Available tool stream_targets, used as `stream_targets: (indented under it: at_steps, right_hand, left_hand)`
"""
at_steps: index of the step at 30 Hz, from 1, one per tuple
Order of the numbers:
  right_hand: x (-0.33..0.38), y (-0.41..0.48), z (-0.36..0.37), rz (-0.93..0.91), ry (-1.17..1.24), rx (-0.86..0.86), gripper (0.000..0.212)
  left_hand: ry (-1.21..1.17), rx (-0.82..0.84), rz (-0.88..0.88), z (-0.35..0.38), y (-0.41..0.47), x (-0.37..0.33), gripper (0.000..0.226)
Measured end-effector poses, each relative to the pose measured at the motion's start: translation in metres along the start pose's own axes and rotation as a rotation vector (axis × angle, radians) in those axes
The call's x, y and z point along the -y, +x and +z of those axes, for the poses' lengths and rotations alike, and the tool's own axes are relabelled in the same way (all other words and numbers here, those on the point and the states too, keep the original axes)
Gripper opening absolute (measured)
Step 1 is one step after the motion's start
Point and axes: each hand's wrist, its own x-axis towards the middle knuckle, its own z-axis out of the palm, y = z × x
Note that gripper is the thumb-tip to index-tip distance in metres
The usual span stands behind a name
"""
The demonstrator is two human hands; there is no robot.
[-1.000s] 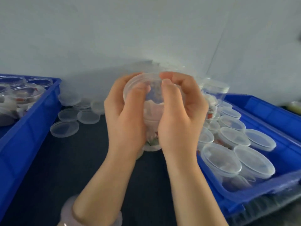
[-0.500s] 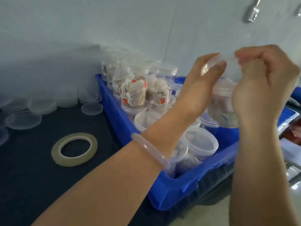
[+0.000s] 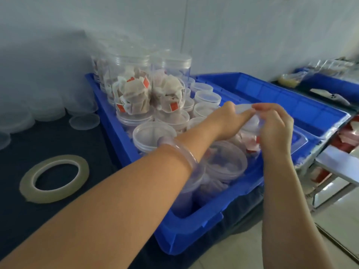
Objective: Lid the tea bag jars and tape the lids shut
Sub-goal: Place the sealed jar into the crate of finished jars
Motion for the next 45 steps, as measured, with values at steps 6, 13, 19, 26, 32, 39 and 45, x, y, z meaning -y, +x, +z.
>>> stream_targets:
  at_steps: [6, 13, 19, 26, 32, 39, 45]
  right_hand:
    - [-0.020, 0.007, -0.009, 0.021, -0.365, 0.236, 0.043]
    - [-0.021, 0.001, 0.000, -0.037, -0.889, 0.421, 0.042]
    - [0.002, -0.014, 0.008, -0.195, -1.037, 0.492, 0.044]
    - [0.079, -0.103, 0.060, -0.481, -0.711, 0.554, 0.052]
    - [0.132, -0.244, 0.173, -0.801, -0.340, 0.980, 0.057]
    - [0.195, -0.392, 0.249, -1.038, -0.106, 1.527, 0.040]
    - [0.196, -0.429, 0.257, -1.114, -0.259, 1.679, 0.017]
  left_hand:
    - [0.379, 0.010, 0.001, 0.013, 0.003, 0.004, 0.048]
    - [0.582, 0.063, -0.028, 0.011, 0.004, 0.008, 0.040]
    - [0.513, 0.049, -0.002, -0.003, -0.014, 0.001, 0.033]
    - [0.353, -0.180, 0.072, -0.094, -0.124, -0.005, 0.032]
    - [0.668, -0.414, -0.400, -0.198, -0.289, 0.042, 0.036]
    - [0.837, -0.812, -1.019, -0.241, -0.440, 0.066, 0.036]
    - [0.700, -0.736, -1.192, -0.235, -0.480, 0.077, 0.009]
